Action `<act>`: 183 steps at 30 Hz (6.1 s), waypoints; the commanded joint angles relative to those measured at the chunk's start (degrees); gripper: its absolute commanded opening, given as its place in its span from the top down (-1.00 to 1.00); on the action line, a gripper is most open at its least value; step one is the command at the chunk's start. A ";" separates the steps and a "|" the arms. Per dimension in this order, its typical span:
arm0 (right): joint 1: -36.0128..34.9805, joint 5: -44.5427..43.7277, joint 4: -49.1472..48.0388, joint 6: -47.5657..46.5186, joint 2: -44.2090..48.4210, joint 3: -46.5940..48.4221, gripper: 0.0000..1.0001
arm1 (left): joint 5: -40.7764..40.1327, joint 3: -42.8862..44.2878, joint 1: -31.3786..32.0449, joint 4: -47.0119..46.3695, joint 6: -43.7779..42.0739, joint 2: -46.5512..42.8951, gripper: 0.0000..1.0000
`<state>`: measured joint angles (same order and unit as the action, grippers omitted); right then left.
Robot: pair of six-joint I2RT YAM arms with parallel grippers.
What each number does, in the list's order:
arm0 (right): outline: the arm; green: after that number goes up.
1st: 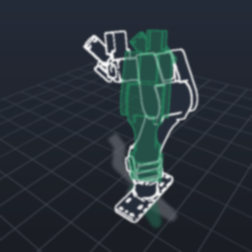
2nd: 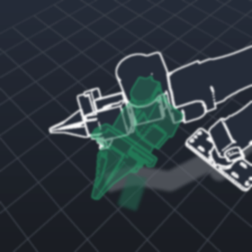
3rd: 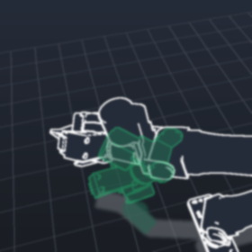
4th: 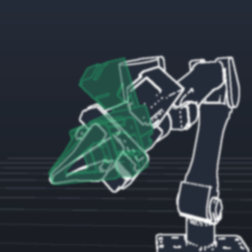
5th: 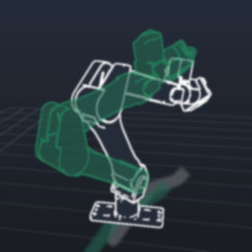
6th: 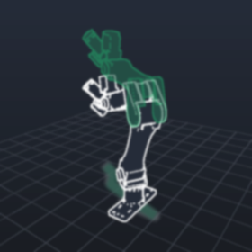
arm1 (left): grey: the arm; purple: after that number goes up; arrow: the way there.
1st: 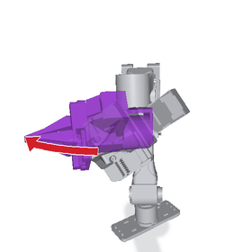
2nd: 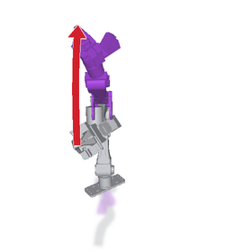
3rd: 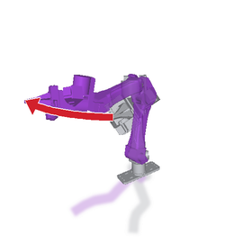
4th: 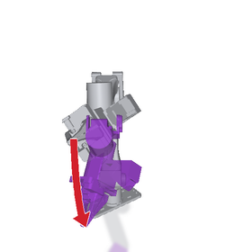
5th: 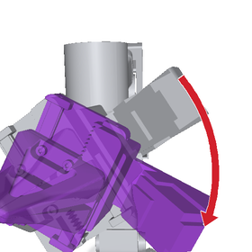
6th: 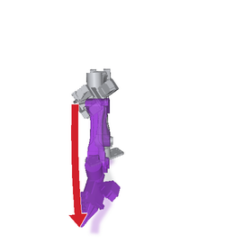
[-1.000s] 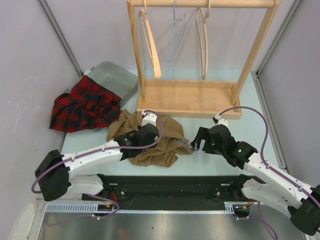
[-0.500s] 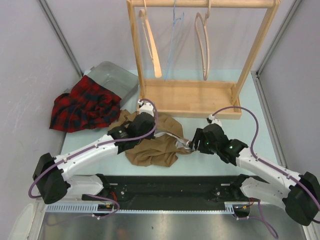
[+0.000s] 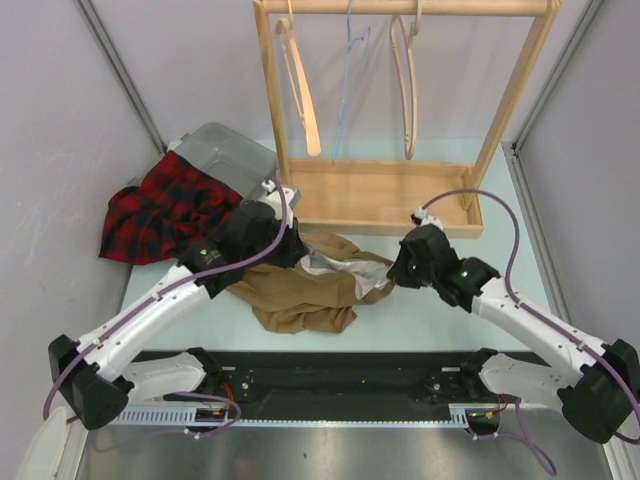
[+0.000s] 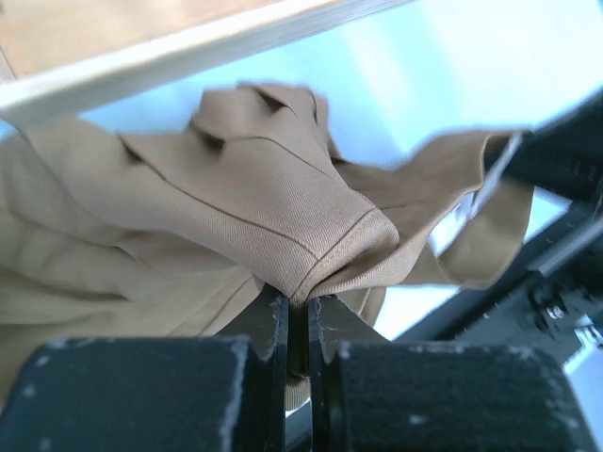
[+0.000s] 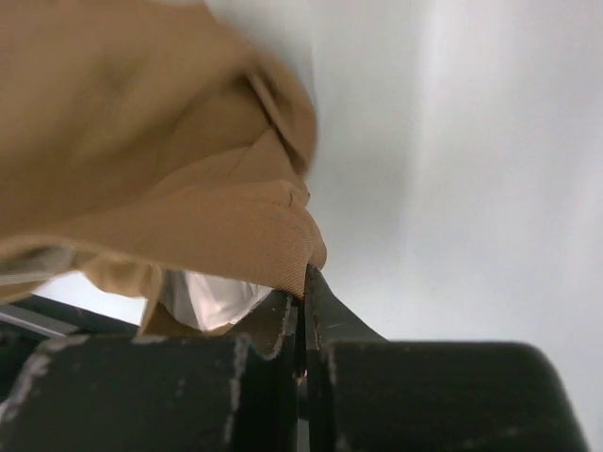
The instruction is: Place the skirt on the hanger
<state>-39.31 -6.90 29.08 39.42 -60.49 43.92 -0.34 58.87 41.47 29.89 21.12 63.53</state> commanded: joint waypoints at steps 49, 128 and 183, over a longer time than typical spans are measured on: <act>4.42 -2.85 -12.99 -14.19 0.28 -2.26 -0.35 | 13.52 -2.27 -6.05 -10.82 8.49 10.12 0.99; 4.33 -9.10 -5.53 -14.02 6.08 3.19 -0.22 | -5.54 80.44 -7.99 -8.88 -9.17 49.50 -0.80; 7.67 -11.82 -1.40 -12.78 9.16 6.18 -0.78 | 3.41 67.54 -10.27 -7.83 -13.57 35.03 1.00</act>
<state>-31.83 -17.23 26.22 27.53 -53.87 47.42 0.51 130.93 31.31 20.95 7.51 104.92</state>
